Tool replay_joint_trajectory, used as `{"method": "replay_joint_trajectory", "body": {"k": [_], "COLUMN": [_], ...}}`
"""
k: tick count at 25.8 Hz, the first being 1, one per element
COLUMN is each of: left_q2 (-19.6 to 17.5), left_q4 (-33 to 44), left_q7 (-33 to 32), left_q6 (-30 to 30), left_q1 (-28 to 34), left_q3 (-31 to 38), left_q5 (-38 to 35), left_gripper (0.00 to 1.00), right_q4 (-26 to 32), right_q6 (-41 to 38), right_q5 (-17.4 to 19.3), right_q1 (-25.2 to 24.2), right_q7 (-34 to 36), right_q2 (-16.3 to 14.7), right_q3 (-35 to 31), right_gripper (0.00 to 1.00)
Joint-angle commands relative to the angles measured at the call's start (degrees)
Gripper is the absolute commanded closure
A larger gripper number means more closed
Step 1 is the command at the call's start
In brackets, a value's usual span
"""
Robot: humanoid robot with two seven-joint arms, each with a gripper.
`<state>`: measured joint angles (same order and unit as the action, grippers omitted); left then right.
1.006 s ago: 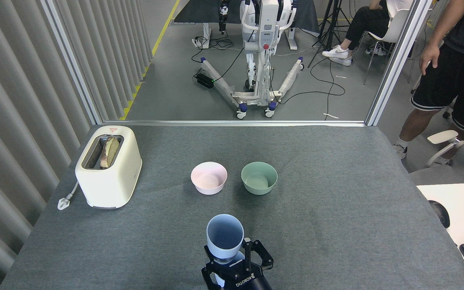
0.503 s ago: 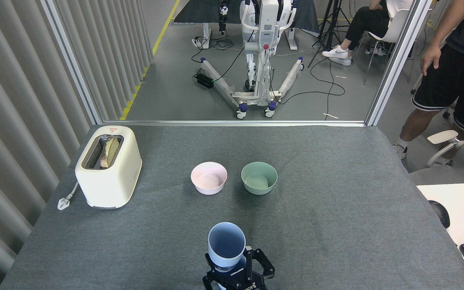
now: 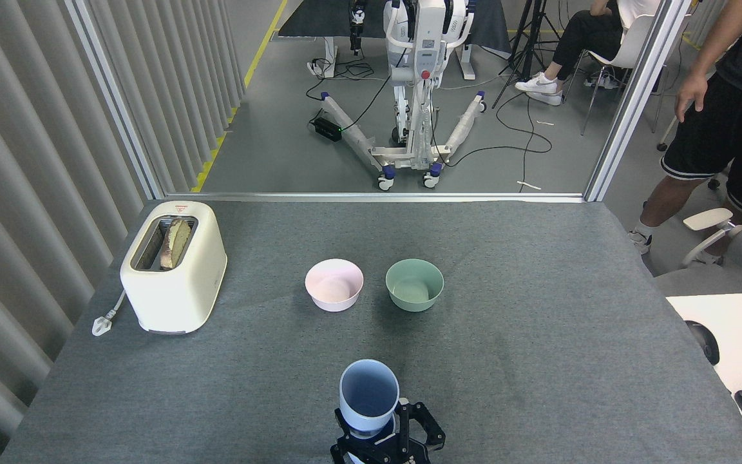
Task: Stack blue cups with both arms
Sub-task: 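Lower the held cup with the right gripper into the placed blue cup, then open the right gripper and withdraw it from the stacked cups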
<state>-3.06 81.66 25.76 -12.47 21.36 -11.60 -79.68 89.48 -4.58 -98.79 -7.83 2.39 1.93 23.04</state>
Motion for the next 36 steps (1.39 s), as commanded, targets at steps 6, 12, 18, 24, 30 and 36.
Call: {"method": "replay_joint_trajectory", "body": {"k": [6,12,18,24,30,36], "left_q2": [0.0,-0.3,-0.2,-0.3,-0.3,-0.3], "left_q4": [0.1,0.1,0.0,0.0,0.0,0.0], "left_q7": [0.0,0.0,0.0,0.0,0.0,0.0], "left_q6": [0.0,0.1,0.1,0.1,0.1,0.0], "left_q1": [0.0,0.0,0.0,0.0,0.0,0.1], "left_q3": [0.0,0.0,0.0,0.0,0.1,0.1], "left_q5": [0.0,0.0,0.0,0.0,0.0,0.0], "left_gripper": [0.00,0.00,0.00,0.00,0.00,0.00], "right_q4": [-0.5,-1.8,-1.8,-0.4,5.6,7.6], "right_q6": [0.1,2.6,2.3,1.9,1.6,1.8], "right_q5": [0.0,0.4,0.4,0.5,0.6,8.0], "right_q1": [-0.6,-0.6,-0.6,0.1,0.2,0.8], "right_q7": [0.7,0.7,0.7,1.3,1.7,2.0], "right_q2": [-0.1,0.1,0.0,0.6,0.9,0.5], "right_q3": [0.0,-0.2,0.0,0.0,0.1,-6.9], "right_gripper": [0.45,0.02,0.00,0.00,0.00,0.00]}}
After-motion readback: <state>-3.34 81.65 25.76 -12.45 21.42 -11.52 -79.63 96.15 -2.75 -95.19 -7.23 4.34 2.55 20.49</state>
